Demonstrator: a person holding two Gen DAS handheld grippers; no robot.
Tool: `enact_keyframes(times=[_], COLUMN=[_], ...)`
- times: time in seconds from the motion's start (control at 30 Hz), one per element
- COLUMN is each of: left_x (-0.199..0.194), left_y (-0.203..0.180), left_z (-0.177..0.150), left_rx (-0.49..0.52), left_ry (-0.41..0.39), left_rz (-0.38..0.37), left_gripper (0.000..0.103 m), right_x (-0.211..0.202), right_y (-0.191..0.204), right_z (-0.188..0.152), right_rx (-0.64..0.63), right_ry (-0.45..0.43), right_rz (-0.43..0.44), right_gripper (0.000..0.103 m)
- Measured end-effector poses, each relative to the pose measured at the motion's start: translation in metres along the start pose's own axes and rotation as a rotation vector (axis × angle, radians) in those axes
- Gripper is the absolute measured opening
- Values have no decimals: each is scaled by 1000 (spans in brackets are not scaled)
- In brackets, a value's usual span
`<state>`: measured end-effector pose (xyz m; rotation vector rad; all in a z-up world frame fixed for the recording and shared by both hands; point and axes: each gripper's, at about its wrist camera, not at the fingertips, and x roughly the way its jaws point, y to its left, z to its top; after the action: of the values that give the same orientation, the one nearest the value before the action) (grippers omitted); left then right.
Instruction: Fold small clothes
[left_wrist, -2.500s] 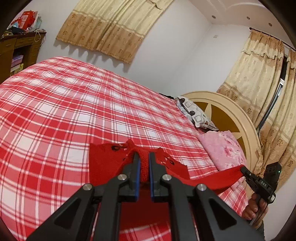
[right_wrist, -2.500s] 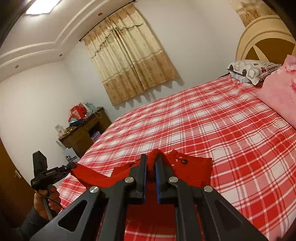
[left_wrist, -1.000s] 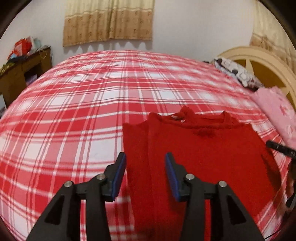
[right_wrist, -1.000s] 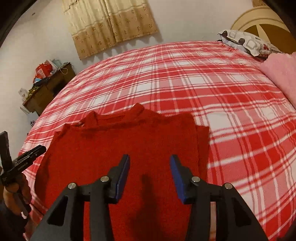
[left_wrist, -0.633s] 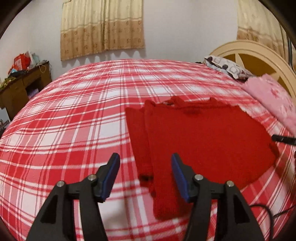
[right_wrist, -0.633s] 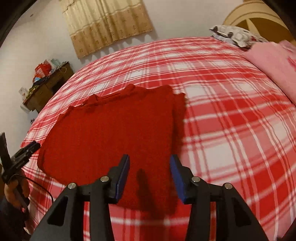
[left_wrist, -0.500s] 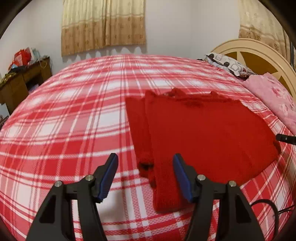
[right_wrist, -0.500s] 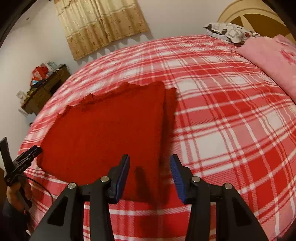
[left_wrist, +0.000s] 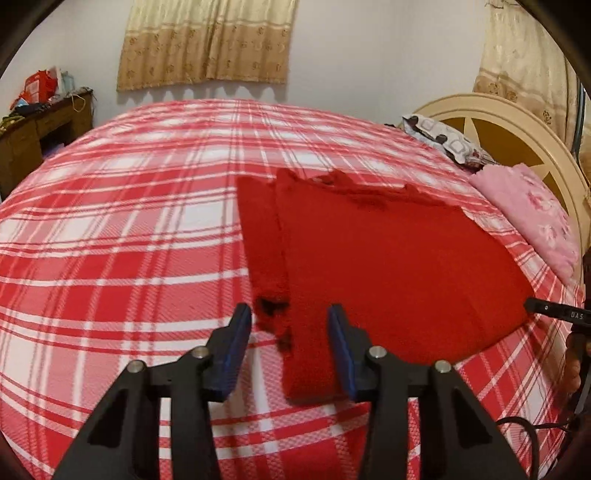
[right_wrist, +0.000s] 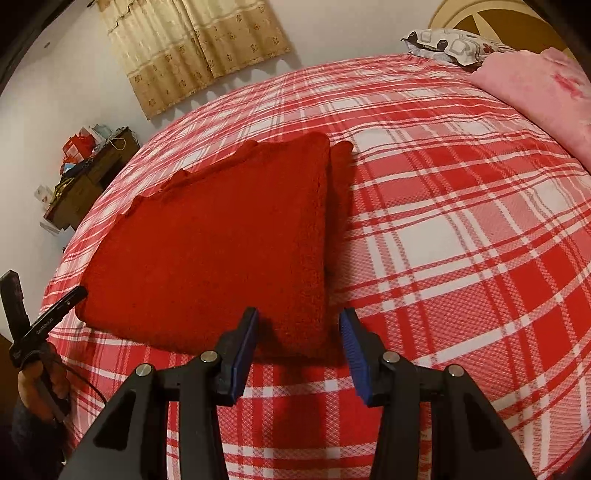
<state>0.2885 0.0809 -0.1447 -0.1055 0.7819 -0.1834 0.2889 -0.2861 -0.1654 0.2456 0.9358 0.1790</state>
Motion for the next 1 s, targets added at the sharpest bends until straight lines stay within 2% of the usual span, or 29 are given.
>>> enact_keyframes(times=[0.03, 0.07, 0.1, 0.13, 0.3, 0.5, 0.67, 0.8, 0.9, 0.97, 1.0], left_x=[6, 10, 9, 7, -1, 1, -6, -3, -2, -4, -5], left_y=[-2, 0, 2, 1, -9, 3, 6, 10, 10, 12, 11], left_z=[-2, -4, -4, -4, -6, -10, -17, -16, -16, -18, -18], left_rx=[5, -12, -31, -32, 17, -50, -43, -59, -62, -68, -65], left_ry=[29, 55, 52, 50, 6, 49, 39, 47, 47, 43, 41], left_rz=[29, 30, -7, -41, -67, -83, -88, -99, -100, -90, -85], left_gripper=[46, 39, 30, 17, 15, 11, 6, 8, 12, 15, 15], right_x=[3, 5, 7, 7, 6, 2, -17, -24, -17, -3, 7], right_y=[2, 4, 4, 5, 7, 7, 18, 34, 47, 51, 51], right_z=[-1, -3, -5, -6, -8, -9, -8, -3, -1, 0, 1], right_rx=[-13, -24, -28, -32, -40, -6, -42, -103, -148, -164, -162], right_ry=[7, 14, 17, 16, 8, -12, -89, -133, -127, -83, -47], right_rz=[-8, -27, -36, -35, -38, -37, -59, -54, -3, 33, 20], right_gripper=[46, 46, 44, 44, 44, 44, 44, 44, 44, 44, 44])
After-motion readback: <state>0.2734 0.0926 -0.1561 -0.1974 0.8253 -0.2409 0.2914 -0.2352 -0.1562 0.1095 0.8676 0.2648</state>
